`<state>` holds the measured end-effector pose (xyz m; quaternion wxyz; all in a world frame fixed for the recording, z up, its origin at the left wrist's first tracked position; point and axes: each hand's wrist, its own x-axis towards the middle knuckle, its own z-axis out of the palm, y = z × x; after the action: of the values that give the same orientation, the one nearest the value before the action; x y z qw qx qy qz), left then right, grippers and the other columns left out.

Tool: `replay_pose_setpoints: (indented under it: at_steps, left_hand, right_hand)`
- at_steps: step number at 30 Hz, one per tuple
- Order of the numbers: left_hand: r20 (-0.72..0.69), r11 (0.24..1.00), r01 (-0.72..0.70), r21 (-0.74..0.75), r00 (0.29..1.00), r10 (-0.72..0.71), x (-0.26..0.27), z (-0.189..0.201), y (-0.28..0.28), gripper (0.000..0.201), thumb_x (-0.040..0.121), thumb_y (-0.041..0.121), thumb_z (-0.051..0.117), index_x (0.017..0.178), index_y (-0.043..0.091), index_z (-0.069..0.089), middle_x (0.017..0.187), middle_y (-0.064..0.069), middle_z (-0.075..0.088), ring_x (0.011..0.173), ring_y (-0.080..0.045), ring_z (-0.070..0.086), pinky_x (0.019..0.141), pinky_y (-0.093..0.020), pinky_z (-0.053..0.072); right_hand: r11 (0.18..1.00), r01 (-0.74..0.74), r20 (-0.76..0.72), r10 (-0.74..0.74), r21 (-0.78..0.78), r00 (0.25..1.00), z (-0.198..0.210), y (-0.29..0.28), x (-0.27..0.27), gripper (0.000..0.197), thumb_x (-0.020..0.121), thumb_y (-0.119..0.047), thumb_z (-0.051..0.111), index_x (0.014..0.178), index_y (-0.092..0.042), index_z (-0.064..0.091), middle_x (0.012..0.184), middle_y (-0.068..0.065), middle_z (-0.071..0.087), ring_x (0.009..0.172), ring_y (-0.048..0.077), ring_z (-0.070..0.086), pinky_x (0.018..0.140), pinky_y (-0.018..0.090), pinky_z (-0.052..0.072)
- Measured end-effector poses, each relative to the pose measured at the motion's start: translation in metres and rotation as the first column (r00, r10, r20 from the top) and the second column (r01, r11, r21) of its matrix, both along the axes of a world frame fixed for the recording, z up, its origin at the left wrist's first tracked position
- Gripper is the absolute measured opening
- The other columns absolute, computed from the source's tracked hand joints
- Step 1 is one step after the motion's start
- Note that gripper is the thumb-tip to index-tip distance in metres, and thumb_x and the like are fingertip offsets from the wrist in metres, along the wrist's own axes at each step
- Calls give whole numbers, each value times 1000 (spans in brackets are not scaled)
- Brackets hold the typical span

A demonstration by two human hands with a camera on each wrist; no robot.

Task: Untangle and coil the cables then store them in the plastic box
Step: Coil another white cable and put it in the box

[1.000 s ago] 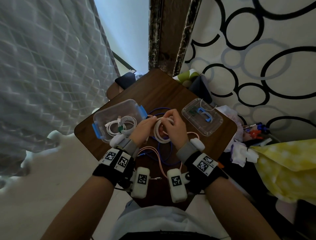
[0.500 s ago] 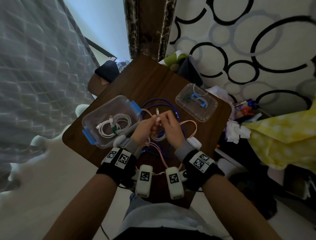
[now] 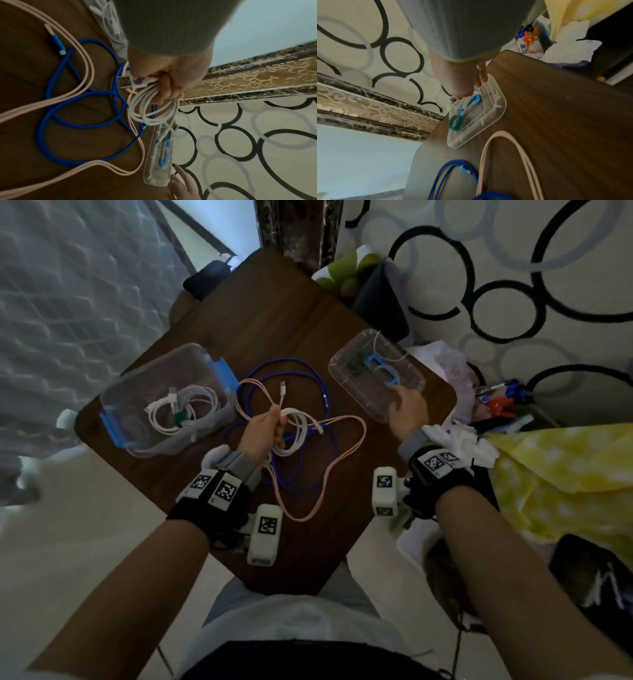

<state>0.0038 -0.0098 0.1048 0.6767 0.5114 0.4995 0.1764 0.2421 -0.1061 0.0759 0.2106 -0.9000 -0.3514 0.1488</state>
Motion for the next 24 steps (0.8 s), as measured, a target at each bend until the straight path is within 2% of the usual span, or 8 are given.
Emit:
replay_pose_setpoints:
  at_steps: [3, 5, 9, 12, 16, 18, 21, 24]
  left_hand:
    - [-11, 999, 53, 5, 999, -52, -9, 7, 9, 41, 101, 28, 29, 67, 14, 47, 50, 5, 37, 41, -4, 35, 53, -22, 36]
    - [-33, 996, 91, 0, 995, -91, -16, 11, 13, 40, 101, 28, 29, 68, 14, 47, 57, 1, 32, 46, -8, 34, 53, -22, 36]
    - [-29, 992, 122, -10, 992, -122, -22, 19, 20, 40, 101, 29, 31, 69, 13, 49, 59, 0, 29, 52, -12, 30, 55, -23, 34]
    - [-26, 992, 129, 13, 991, -128, -23, 25, 27, 40, 101, 29, 31, 69, 13, 49, 59, 0, 29, 53, -12, 31, 56, -24, 34]
    - [-46, 996, 85, 27, 995, -84, -30, 25, 33, 39, 101, 30, 31, 70, 13, 50, 60, -1, 31, 55, -13, 33, 57, -23, 35]
    - [-43, 997, 46, 55, 998, -44, -32, 24, 33, 40, 100, 31, 31, 70, 14, 50, 60, 0, 33, 54, -12, 34, 57, -23, 35]
    - [-21, 989, -23, 148, 999, 26, -31, 29, 30, 41, 100, 30, 32, 68, 13, 51, 59, -1, 36, 54, -11, 36, 55, -21, 35]
    - [-6, 979, -20, 202, 1000, 22, -28, 32, 29, 41, 100, 30, 33, 68, 15, 54, 61, -1, 43, 55, -10, 39, 55, -22, 35]
  right_hand:
    - [989, -74, 111, 88, -125, 990, 0, 8, 3, 40, 92, -8, 44, 130, -18, 49, 130, 21, 49, 119, 39, 46, 99, 43, 37]
    - [980, -109, 143, 134, -164, 981, 5, 12, -1, 44, 90, -4, 42, 132, -17, 47, 130, 22, 48, 120, 40, 43, 99, 44, 36]
    - [968, -164, 204, 202, -189, 958, 18, 29, -7, 41, 90, -3, 38, 128, -13, 52, 129, 19, 49, 120, 39, 42, 99, 43, 35]
    - [976, -181, 248, 207, -122, 946, 29, 42, -13, 33, 92, -6, 39, 118, -12, 59, 120, 16, 56, 113, 35, 48, 93, 39, 38]
    - [966, -246, 259, 219, 77, 941, 45, 45, -48, 19, 91, -15, 51, 106, -12, 63, 107, 11, 60, 102, 27, 50, 82, 30, 36]
    - [942, -281, 192, 246, 183, 950, 57, 40, -75, 17, 91, -20, 53, 102, -12, 64, 101, 3, 57, 97, 19, 48, 79, 21, 29]
    - [915, -302, -23, 319, 268, 947, 75, 35, -106, 14, 91, -24, 56, 98, -14, 64, 98, -2, 51, 91, 9, 48, 78, 19, 37]
    - [905, -291, -391, 400, 310, 829, 90, 30, -122, 10, 93, -21, 52, 95, -17, 61, 86, -4, 59, 71, -1, 54, 64, 13, 43]
